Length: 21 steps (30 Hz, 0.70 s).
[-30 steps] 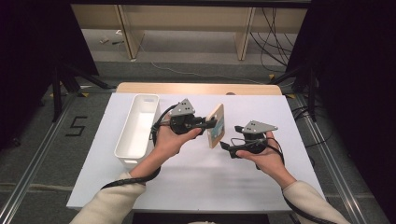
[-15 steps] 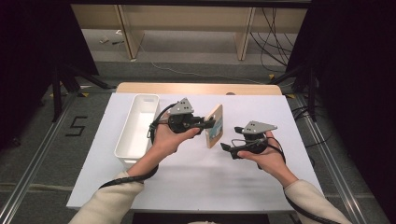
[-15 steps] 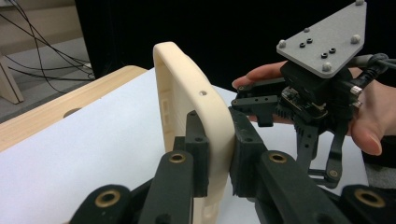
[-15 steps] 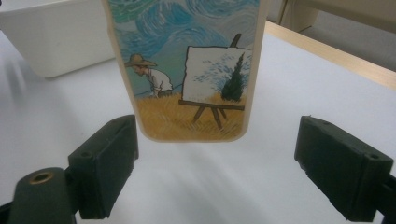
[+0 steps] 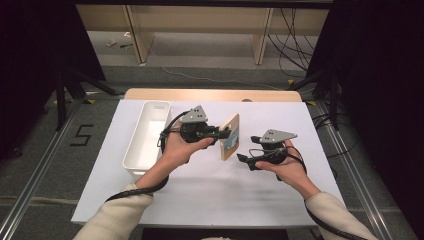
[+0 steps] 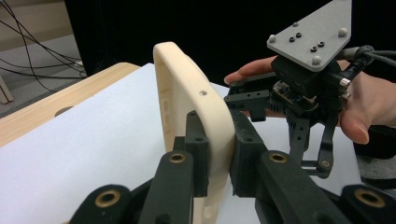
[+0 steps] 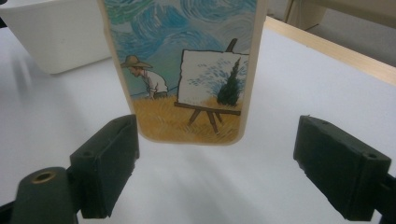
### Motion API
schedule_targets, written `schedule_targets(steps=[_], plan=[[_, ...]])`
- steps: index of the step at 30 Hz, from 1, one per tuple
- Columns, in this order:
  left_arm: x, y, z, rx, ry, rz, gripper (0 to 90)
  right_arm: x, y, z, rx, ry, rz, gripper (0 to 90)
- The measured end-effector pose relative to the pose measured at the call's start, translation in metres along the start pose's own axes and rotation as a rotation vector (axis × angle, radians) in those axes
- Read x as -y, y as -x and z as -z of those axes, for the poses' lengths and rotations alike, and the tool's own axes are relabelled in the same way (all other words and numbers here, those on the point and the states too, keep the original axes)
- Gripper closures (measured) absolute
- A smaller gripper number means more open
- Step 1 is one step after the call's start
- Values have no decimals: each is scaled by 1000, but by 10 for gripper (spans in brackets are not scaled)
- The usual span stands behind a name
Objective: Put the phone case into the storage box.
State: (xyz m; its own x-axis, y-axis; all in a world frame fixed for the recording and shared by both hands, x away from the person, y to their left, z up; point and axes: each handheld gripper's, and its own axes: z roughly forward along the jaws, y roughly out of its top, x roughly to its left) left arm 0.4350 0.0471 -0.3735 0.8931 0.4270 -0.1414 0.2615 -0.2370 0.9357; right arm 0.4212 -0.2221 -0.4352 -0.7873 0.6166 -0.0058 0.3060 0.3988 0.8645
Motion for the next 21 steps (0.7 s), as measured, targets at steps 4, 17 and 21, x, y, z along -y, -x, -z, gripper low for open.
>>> schedule_targets(steps=[4,17,21], plan=[[0,0,0,4,-3,-1,798,0,0,0,0,1,2,154],[0,2,0,21,-14,5,798,1,3,-3,-23,-1,25,159],[0,2,-2,33,-16,-1,798,2,7,-7,-38,-6,27,162]])
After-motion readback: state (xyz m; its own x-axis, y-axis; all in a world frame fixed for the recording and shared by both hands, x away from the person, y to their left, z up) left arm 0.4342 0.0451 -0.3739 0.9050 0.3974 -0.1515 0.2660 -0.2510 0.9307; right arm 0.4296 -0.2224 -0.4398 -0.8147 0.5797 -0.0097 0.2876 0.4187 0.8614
